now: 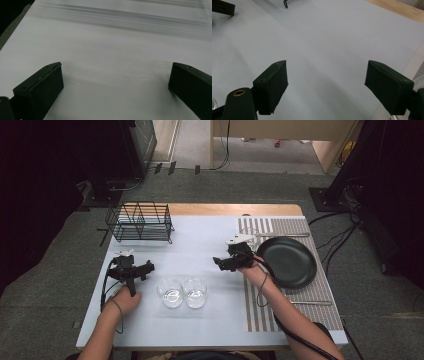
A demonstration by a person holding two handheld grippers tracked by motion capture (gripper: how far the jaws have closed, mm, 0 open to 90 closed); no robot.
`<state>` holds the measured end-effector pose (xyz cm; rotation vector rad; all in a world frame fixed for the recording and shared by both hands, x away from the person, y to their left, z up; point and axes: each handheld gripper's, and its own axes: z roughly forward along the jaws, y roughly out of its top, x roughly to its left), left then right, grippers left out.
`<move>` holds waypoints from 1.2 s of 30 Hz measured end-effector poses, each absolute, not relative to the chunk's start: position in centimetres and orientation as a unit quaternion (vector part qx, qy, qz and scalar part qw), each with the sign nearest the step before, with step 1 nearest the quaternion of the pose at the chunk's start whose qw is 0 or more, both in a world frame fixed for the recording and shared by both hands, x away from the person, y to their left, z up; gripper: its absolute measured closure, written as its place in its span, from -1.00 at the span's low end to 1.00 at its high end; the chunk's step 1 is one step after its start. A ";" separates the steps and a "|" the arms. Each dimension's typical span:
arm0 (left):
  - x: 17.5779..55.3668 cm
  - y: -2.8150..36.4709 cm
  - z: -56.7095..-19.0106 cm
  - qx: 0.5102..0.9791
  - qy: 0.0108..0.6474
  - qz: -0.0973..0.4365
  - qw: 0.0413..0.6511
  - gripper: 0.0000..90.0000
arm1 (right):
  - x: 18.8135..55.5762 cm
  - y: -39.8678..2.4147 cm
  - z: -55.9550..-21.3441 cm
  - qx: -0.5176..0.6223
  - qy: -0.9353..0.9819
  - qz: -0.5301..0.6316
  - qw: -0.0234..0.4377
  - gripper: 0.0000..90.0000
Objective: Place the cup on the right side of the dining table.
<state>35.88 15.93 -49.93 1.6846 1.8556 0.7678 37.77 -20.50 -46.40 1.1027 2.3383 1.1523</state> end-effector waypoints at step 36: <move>35.9 15.9 -49.9 0.621 0.684 0.283 0.258 -1.00 | 37.6 -18.8 -48.2 0.375 0.834 0.383 0.131 -0.59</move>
